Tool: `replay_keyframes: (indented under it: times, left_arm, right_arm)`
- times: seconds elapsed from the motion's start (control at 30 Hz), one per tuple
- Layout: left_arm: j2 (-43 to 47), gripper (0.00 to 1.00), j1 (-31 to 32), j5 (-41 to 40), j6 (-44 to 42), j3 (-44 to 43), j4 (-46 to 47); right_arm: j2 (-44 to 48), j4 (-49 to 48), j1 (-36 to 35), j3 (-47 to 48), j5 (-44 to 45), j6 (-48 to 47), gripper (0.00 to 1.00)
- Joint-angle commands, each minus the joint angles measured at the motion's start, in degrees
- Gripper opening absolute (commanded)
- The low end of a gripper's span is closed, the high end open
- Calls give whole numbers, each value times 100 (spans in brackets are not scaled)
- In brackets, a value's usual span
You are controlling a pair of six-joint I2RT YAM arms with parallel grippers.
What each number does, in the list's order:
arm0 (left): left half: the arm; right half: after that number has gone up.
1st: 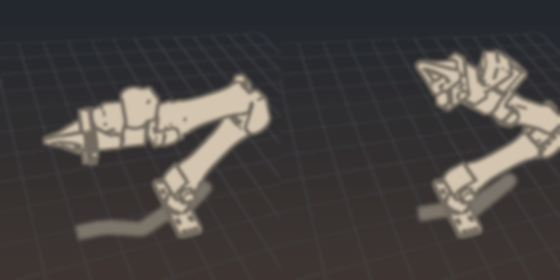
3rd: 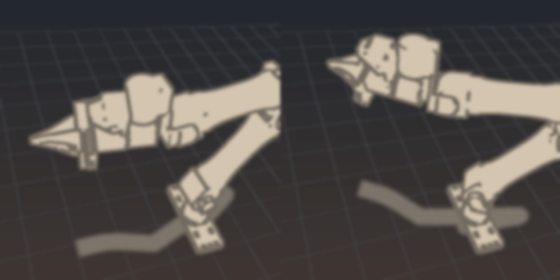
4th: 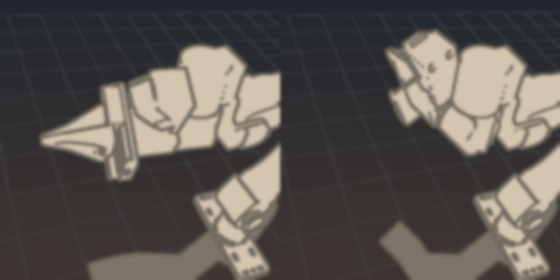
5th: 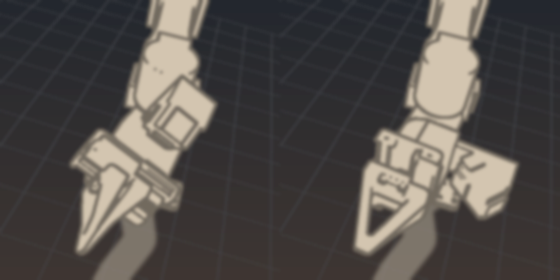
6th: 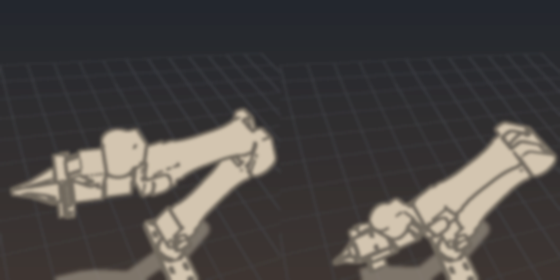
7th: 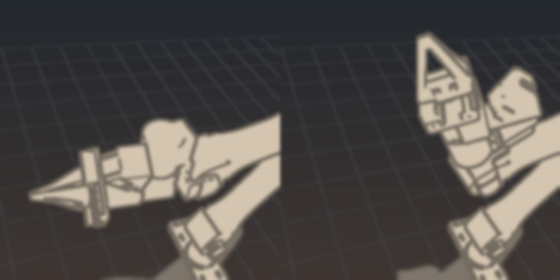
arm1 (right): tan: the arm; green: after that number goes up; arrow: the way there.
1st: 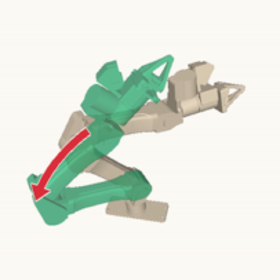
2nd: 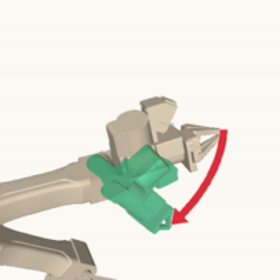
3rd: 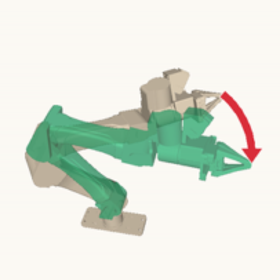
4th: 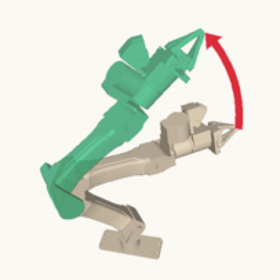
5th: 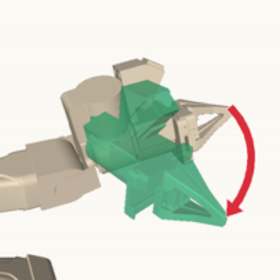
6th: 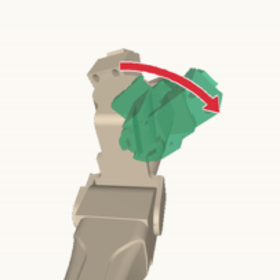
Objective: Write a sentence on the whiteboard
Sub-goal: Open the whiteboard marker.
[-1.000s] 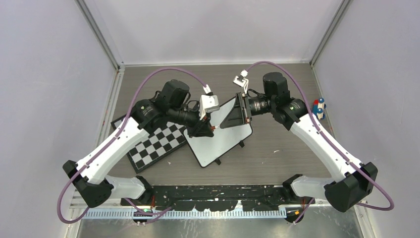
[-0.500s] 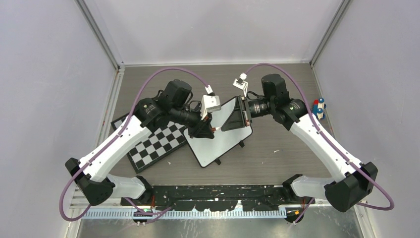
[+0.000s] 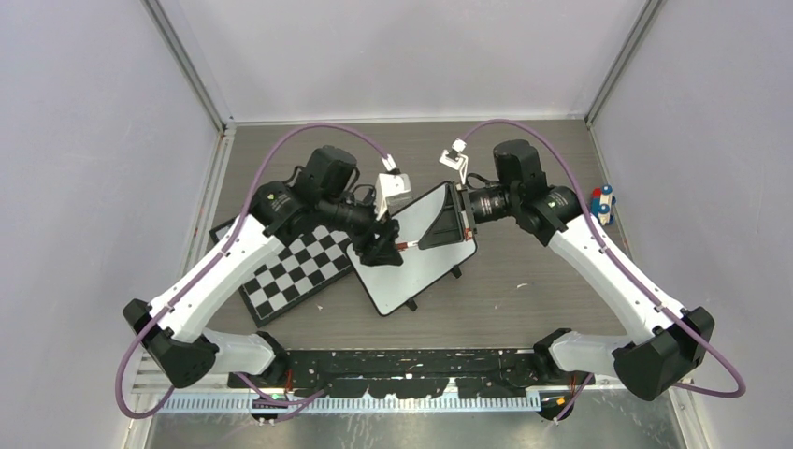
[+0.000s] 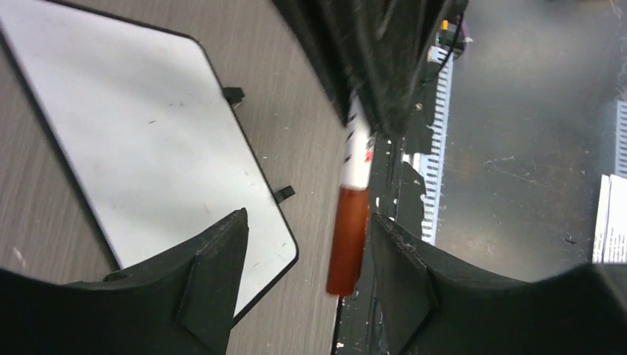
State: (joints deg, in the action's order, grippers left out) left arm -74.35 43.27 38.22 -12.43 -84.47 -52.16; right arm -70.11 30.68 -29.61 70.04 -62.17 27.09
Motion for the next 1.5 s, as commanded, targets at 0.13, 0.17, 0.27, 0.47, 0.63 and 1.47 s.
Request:
replay_keyframes:
  times: [0.13,0.17,0.27,0.47,0.63,1.47]
  left_arm:
    - [222,65,-729,930,104,-411,-406]
    - [226,66,-737,1009,205,-394,-367]
    - [211,68,-755,1067,491,-339,-183]
    - [45,63,-760,1344,968,-193,50]
    - [-38,49,-763,1314,1199,-184,220]
    - [187,0,-1599,1791,-126,79,-971]
  right_arm:
    - [207,119,179,297,-25,-225,0]
    - [208,198,179,304,-4,-305,0]
    - [241,338,175,317,33,-416,0]
    - [314,404,181,339,58,-459,0]
    - [314,417,168,334,35,-474,0]
    - [307,866,1027,741,-356,-968,0]
